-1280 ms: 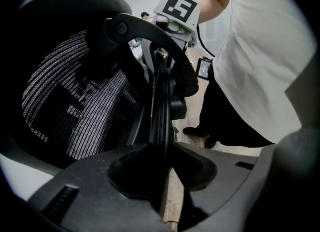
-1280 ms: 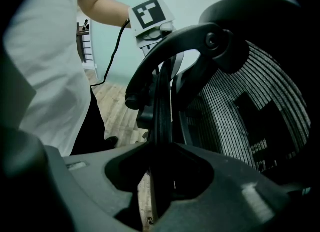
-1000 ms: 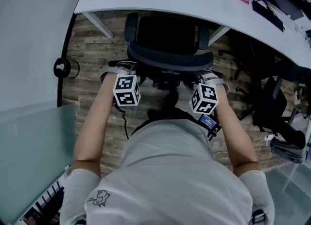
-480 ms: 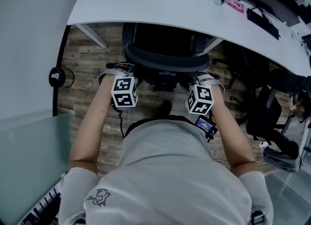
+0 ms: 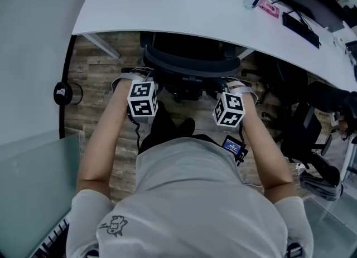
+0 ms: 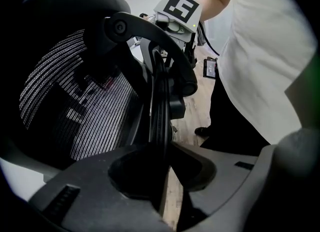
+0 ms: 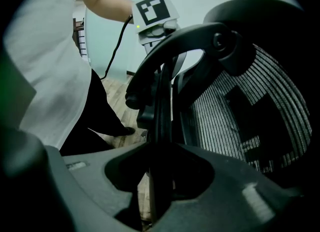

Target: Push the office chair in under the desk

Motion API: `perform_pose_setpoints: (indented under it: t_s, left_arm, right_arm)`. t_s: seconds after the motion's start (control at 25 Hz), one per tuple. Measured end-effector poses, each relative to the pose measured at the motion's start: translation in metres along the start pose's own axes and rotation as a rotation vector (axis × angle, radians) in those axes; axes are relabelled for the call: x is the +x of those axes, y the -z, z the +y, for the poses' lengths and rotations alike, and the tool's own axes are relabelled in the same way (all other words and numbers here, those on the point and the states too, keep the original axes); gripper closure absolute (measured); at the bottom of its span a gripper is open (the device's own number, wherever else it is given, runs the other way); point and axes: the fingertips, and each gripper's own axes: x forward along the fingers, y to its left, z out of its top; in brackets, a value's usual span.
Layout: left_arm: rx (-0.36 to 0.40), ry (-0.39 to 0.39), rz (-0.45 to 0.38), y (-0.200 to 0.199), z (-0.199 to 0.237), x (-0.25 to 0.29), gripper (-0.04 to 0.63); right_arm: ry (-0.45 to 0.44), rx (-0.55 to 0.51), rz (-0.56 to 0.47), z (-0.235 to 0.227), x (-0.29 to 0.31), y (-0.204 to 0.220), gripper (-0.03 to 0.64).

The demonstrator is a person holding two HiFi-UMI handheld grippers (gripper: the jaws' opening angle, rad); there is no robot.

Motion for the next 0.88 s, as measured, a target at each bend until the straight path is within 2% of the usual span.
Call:
perform_pose_setpoints:
  t_s: [0.4,0.88]
  left_arm:
    - [0.033,0.009,-0.012,0.014,0.047,0.009,0.491]
    - [0.022,-0.015,-0.009,0.019,0.112,0.029,0.492]
  right_arm:
    - [-0.002,0.023,0.016,-0.042,0.018,-0.002,0.492]
    - [0.040,0.002,0.057,-0.109,0.040,0.015,0.499]
